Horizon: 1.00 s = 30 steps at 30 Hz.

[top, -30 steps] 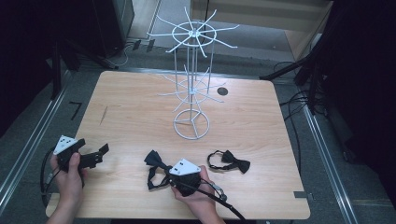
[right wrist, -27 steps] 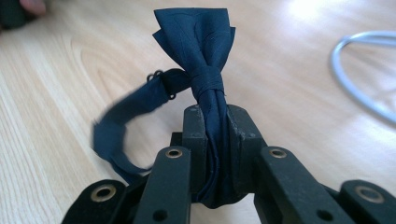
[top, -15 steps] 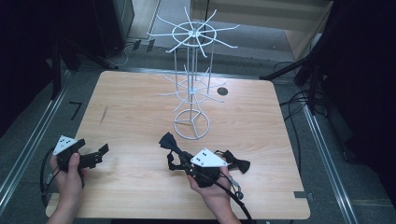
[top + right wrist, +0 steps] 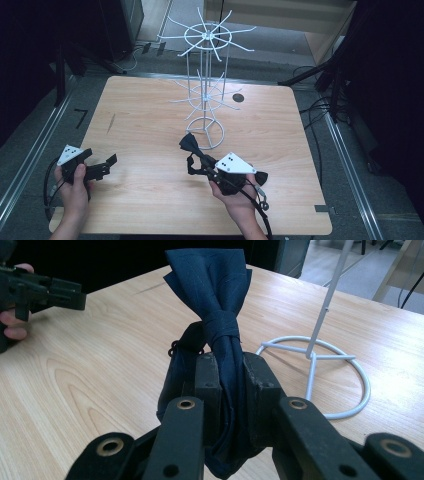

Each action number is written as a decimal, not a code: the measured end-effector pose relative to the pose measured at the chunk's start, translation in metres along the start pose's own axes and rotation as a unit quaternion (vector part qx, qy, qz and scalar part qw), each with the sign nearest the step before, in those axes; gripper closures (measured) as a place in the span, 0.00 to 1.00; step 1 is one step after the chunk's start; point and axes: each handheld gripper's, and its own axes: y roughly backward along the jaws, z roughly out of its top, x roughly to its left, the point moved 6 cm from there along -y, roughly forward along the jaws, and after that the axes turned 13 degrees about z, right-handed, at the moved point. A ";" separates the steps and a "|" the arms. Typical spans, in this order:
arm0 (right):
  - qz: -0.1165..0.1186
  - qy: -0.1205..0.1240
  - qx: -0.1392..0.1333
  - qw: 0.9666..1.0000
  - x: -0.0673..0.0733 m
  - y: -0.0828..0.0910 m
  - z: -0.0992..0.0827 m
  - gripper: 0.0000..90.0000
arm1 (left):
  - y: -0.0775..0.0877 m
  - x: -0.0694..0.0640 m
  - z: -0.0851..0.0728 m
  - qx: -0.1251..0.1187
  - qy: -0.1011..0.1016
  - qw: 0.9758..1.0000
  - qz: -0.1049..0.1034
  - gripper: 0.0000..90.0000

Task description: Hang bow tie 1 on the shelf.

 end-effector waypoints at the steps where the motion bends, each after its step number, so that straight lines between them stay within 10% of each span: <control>1: 0.000 -0.001 -0.002 1.000 -0.001 0.000 0.001 0.89 | 0.000 0.000 0.000 -0.001 0.000 1.000 -0.001 0.00; 30: 0.000 -0.011 -0.056 0.998 -0.013 0.027 0.029 0.89 | 0.001 0.000 -0.001 0.002 0.006 1.000 -0.003 0.00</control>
